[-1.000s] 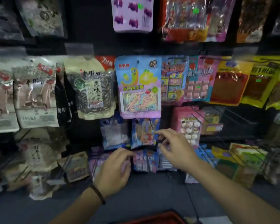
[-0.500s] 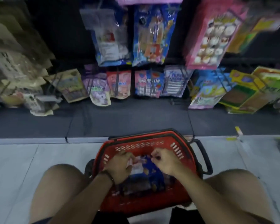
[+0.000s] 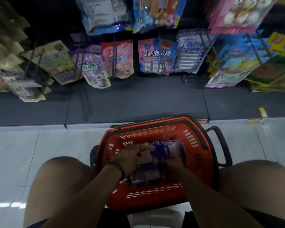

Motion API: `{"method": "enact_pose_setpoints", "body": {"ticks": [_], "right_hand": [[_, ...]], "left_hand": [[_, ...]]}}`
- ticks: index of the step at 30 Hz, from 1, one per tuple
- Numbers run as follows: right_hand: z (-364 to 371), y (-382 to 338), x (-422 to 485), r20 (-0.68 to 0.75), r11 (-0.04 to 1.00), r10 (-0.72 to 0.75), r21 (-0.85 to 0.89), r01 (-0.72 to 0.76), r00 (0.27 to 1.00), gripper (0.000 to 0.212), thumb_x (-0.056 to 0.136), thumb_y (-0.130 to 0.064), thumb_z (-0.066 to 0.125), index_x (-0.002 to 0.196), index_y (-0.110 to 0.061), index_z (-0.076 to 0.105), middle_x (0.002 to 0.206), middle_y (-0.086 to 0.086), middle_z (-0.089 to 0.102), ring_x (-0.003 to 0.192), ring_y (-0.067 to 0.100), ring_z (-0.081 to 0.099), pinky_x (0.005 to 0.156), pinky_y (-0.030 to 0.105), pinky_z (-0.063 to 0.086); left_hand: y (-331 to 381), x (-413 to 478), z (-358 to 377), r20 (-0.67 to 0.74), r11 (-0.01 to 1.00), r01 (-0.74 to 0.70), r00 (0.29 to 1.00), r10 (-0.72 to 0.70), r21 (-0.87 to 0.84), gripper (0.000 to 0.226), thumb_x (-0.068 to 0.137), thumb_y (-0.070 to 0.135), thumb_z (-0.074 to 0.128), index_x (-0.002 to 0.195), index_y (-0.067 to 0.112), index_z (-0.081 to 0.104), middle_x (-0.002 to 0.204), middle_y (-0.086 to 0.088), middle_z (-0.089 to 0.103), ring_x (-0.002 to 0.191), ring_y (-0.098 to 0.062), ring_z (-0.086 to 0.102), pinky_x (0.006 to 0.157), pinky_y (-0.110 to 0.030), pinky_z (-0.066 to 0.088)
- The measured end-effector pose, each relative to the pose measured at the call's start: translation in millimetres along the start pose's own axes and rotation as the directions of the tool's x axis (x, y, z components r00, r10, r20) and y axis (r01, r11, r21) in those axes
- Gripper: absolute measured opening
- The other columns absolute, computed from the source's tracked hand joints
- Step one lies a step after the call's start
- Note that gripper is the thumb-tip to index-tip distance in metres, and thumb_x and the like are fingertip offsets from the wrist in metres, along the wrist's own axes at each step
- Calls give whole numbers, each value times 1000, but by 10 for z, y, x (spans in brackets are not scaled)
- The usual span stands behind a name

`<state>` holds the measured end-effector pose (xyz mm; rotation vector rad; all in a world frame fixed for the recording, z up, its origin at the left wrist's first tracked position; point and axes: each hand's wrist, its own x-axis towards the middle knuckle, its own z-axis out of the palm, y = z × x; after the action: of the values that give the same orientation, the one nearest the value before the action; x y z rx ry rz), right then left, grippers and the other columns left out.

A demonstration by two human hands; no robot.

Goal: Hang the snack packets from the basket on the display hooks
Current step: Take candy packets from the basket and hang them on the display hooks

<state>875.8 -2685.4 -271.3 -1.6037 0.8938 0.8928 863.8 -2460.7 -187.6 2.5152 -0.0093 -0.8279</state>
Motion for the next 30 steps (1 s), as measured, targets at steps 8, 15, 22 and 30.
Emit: {"method": "enact_pose_setpoints", "body": {"ticks": [8, 15, 22, 30], "right_hand": [[78, -86, 2, 60, 999, -45, -2, 45, 997, 21, 102, -5, 66, 123, -5, 69, 119, 15, 72, 105, 30, 69, 90, 48, 61], [79, -252, -297, 63, 970, -205, -121, 211, 977, 25, 103, -11, 60, 120, -22, 75, 115, 12, 76, 106, 34, 72, 92, 53, 61], [-126, -556, -1024, 253, 942, -327, 171, 290, 911, 38, 107, -2, 44, 95, -21, 74, 85, 10, 75, 65, 22, 70, 61, 37, 56], [-660, -880, -1916, 484, 832, -554, 283, 477, 678, 31, 106, -2, 51, 101, -22, 73, 96, 13, 67, 73, 22, 59, 65, 34, 50]], "left_hand": [[20, 65, 11, 22, 999, -26, 999, 25, 38, 72, 92, 4, 65, 140, 53, 44, 150, 5, 54, 135, -20, 54, 106, -30, 51], [66, -47, -129, 7, 999, 25, 1000, -25, -33, 35, 103, 42, 54, 138, 43, 56, 135, 2, 67, 114, -18, 64, 91, -28, 50], [128, -314, -252, -224, 936, 16, 969, -101, -352, 22, 96, 20, 69, 118, 22, 68, 120, 1, 73, 115, -21, 69, 97, -27, 51], [290, -727, -540, -253, 500, -244, 966, 52, -831, 52, 81, 22, 87, 124, 10, 61, 124, -11, 76, 109, -30, 74, 87, -38, 60]]}}
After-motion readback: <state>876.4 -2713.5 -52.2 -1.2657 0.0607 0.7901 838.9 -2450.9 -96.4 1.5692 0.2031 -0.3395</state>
